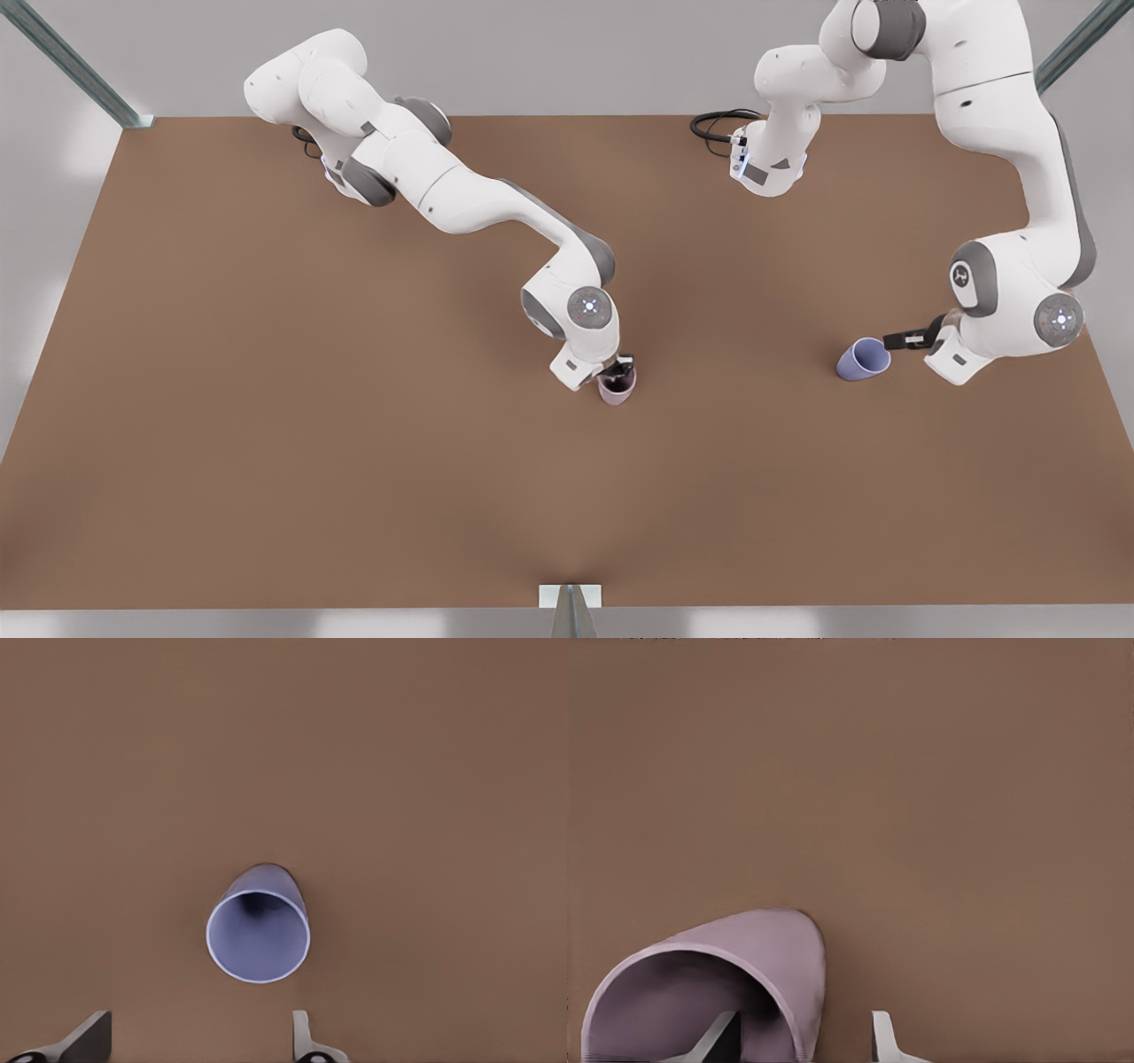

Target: Stack the cups, with the pink cup at the bottom and the purple cup at the top

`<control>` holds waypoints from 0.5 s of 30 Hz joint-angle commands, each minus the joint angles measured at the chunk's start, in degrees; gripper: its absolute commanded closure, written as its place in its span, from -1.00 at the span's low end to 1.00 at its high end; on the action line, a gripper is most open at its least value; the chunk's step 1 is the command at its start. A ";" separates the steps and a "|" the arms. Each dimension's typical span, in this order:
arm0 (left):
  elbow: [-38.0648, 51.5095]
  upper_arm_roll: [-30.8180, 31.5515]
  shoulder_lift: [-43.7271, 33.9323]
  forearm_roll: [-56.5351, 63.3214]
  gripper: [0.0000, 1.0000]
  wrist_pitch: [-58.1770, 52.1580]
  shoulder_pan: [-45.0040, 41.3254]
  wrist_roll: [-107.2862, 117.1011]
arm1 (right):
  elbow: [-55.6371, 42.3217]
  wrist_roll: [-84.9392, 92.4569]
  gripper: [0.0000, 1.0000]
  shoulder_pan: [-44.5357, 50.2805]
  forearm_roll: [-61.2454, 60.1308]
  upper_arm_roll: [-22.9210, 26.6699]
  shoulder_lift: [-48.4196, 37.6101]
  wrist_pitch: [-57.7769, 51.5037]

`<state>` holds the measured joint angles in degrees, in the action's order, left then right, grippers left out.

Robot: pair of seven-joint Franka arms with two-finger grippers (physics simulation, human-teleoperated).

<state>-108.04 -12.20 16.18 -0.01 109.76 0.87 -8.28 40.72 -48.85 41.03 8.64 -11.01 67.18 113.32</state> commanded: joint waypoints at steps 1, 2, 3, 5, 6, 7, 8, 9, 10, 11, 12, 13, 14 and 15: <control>-1.38 -0.01 0.43 0.01 -1.00 10.56 0.01 -11.76 | -0.03 -14.52 -1.00 0.02 -0.20 0.02 -0.04 1.90; -1.56 -0.01 0.78 0.01 -1.00 11.35 0.19 -11.76 | -0.03 -14.52 -1.00 0.02 -0.20 0.02 -0.12 1.99; -3.93 -0.01 0.87 0.01 -1.00 13.72 0.36 -11.76 | -0.03 -14.52 -1.00 0.02 -0.20 0.02 -0.12 2.34; -5.34 -0.01 1.13 0.01 -1.00 15.22 0.45 -11.68 | -0.03 -14.52 -1.00 0.02 -0.20 0.02 -0.21 2.34; -5.34 -0.01 1.66 0.01 -1.00 15.31 0.54 -11.76 | -0.03 -14.52 -1.00 0.02 -0.20 0.02 -0.21 2.34; -5.25 -0.01 2.54 -0.08 -1.00 15.39 1.24 -11.68 | -0.03 -14.52 -1.00 0.02 -0.11 0.02 -0.30 2.34; -5.34 -0.01 2.80 -0.08 -1.00 16.45 1.24 -11.68 | -0.03 -14.52 -1.00 0.11 -0.20 0.02 -0.30 2.34; -5.34 -0.01 3.51 -0.08 -1.00 16.62 2.03 -11.68 | 0.06 -14.52 -1.00 0.11 -0.11 0.02 -0.48 2.17; -5.42 -0.01 3.86 -0.08 -1.00 16.89 2.03 -11.68 | 0.06 -14.52 -1.00 0.11 -0.20 0.02 -0.48 1.99; -5.42 -0.01 4.30 -0.08 -1.00 16.98 2.21 -11.68 | 0.06 -14.52 -1.00 0.11 -0.11 -0.07 -0.65 1.55; -5.69 -0.01 4.74 -0.08 -1.00 16.98 2.47 -11.68 | 0.06 -14.52 -1.00 0.11 -0.20 -0.07 -0.74 1.46; -5.69 -0.01 5.09 -0.08 -1.00 16.98 2.56 -11.68 | 0.06 -14.52 -1.00 0.11 -0.20 -0.07 -0.83 1.46; -5.78 -0.01 5.70 -0.08 -1.00 17.06 2.56 -11.68 | 0.06 -14.52 -1.00 0.11 -0.20 -0.07 -0.74 1.46; -5.95 -0.01 6.41 -0.08 -1.00 17.68 2.65 -11.68 | 0.06 -14.52 -1.00 0.11 -0.20 -0.16 -0.83 1.46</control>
<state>-114.17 -12.21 22.27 -0.15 125.19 3.44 -14.99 40.81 -57.11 41.13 8.47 -11.12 66.49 114.90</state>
